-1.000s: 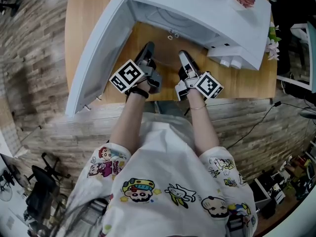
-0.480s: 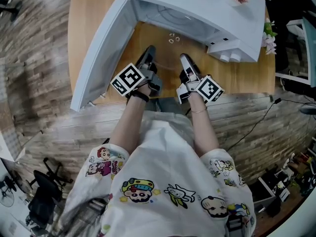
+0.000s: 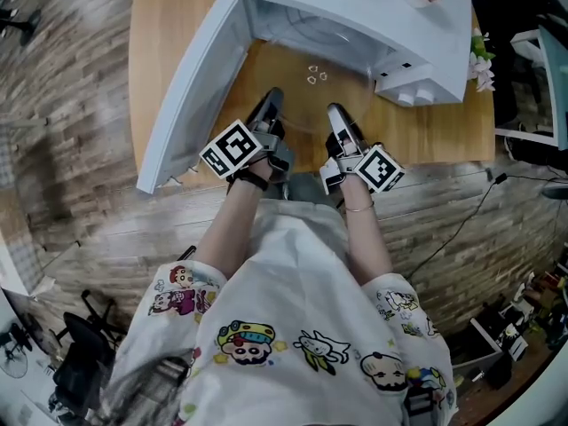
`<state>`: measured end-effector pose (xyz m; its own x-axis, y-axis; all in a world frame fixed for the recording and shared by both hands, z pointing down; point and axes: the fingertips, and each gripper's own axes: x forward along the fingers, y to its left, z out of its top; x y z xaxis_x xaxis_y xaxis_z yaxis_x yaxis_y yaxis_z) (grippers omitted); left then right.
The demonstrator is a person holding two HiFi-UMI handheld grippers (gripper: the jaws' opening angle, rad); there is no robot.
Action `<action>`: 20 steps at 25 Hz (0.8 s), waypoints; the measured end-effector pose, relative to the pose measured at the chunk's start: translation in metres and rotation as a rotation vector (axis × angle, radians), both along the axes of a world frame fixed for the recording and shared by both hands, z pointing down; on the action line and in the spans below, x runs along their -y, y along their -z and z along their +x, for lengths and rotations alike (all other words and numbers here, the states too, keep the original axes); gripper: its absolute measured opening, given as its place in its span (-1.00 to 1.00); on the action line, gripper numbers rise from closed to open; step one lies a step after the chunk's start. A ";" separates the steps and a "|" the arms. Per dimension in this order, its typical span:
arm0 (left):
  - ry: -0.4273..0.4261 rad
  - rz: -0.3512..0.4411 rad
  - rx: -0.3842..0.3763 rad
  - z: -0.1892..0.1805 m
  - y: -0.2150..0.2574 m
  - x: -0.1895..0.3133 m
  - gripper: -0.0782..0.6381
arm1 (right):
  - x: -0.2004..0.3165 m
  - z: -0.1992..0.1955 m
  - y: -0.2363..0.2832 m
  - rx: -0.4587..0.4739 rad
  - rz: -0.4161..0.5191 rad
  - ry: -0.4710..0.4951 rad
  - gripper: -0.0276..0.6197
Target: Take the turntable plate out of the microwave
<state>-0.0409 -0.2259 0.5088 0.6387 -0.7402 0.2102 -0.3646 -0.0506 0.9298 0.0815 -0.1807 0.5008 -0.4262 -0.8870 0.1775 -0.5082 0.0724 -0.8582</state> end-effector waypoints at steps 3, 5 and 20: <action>0.002 0.005 -0.001 0.002 0.004 -0.007 -0.61 | -0.007 0.002 0.004 0.003 0.002 0.006 -0.57; 0.007 0.007 -0.003 0.005 0.007 -0.014 -0.61 | -0.013 0.005 0.007 -0.001 0.005 0.016 -0.57; 0.065 0.050 -0.014 0.012 0.039 -0.076 -0.61 | -0.065 0.014 0.039 -0.020 0.054 0.114 -0.57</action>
<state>-0.0291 -0.1498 0.4702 0.5916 -0.7895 0.1635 -0.3558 -0.0737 0.9317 0.0959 -0.1162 0.4614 -0.5214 -0.8417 0.1403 -0.5110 0.1763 -0.8413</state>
